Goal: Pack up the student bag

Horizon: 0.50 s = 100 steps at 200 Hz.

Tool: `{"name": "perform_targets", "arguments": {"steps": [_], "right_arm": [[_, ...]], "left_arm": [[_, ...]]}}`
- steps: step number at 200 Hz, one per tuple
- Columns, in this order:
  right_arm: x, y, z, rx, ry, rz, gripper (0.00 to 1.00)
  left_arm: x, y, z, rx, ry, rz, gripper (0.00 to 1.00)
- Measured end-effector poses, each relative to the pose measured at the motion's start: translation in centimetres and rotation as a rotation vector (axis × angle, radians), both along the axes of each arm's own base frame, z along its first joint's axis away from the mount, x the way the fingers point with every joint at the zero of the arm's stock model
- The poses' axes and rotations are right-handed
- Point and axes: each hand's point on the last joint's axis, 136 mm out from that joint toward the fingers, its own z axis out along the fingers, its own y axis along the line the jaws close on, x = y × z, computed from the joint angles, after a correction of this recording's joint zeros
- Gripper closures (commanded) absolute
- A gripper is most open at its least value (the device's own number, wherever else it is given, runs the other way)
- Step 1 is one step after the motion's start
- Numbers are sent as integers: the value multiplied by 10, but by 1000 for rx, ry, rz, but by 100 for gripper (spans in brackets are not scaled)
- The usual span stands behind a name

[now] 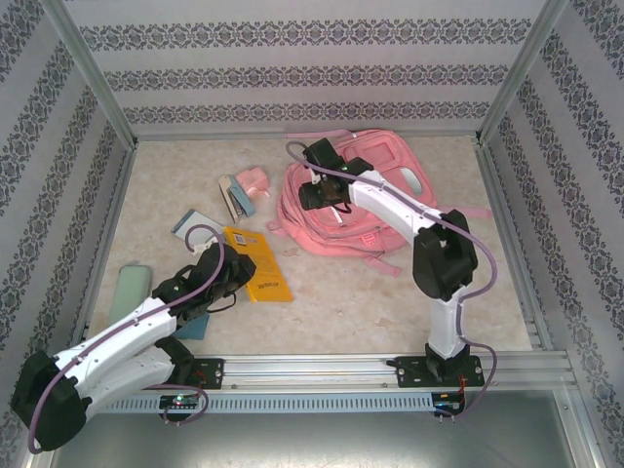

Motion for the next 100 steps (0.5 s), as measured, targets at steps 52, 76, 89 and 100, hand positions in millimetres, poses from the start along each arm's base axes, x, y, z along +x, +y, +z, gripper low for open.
{"name": "perform_targets", "arguments": {"steps": [52,76,89,100], "right_arm": [[12,-3,-55,-152,60,34,53],[13,-6,-64,-201,59,46,88],[13,-6,-61,-206,48,41,100],[12,-6,-58,-203,40,34,100]], "left_arm": [[2,-2,8,0,-14,-7,100],[2,-2,12,6,-15,-12,100],[4,-3,15,8,-21,-17,100],[6,-4,20,7,-29,-20,100]]}}
